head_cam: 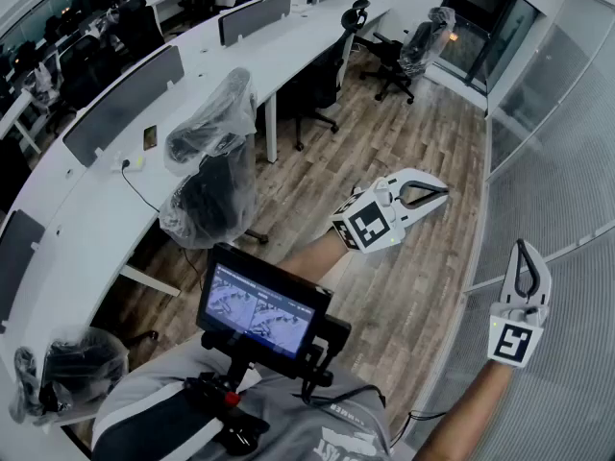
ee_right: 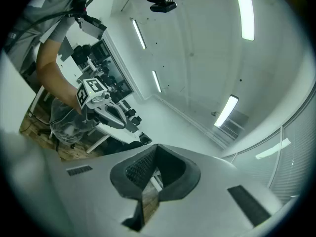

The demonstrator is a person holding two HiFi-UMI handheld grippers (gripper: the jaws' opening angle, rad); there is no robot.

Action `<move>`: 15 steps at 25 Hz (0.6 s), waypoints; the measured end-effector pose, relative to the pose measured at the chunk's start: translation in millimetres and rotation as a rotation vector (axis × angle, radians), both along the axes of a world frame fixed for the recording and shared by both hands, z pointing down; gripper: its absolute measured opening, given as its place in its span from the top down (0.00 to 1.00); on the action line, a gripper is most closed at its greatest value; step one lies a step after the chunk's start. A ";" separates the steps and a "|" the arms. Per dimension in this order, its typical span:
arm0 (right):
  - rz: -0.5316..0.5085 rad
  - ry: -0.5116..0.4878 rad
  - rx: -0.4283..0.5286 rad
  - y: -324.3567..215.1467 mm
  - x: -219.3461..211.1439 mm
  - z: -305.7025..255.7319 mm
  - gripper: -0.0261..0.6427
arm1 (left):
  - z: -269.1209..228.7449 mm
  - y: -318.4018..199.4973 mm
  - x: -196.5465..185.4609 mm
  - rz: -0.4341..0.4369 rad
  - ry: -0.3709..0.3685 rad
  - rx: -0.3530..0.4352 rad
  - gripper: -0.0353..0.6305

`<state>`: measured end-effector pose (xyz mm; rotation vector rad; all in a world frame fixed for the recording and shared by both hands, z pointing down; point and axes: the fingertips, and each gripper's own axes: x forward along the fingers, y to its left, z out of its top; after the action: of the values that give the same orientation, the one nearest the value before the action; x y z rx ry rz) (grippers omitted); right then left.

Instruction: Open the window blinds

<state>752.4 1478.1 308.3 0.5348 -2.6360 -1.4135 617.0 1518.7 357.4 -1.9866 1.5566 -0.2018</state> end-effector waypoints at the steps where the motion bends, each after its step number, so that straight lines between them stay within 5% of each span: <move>1: 0.000 0.008 0.004 -0.9 -0.1 1.2 0.97 | 0.0 -0.8 3.4 0.004 -0.006 -0.002 0.95; 15: 0.017 0.024 -0.044 -6.4 4.6 13.7 0.96 | 2.1 -4.4 23.7 0.034 -0.052 -0.017 0.95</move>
<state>757.0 1471.6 322.0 0.5304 -2.6307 -1.3447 640.6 1514.3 359.6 -2.0042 1.4920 -0.2513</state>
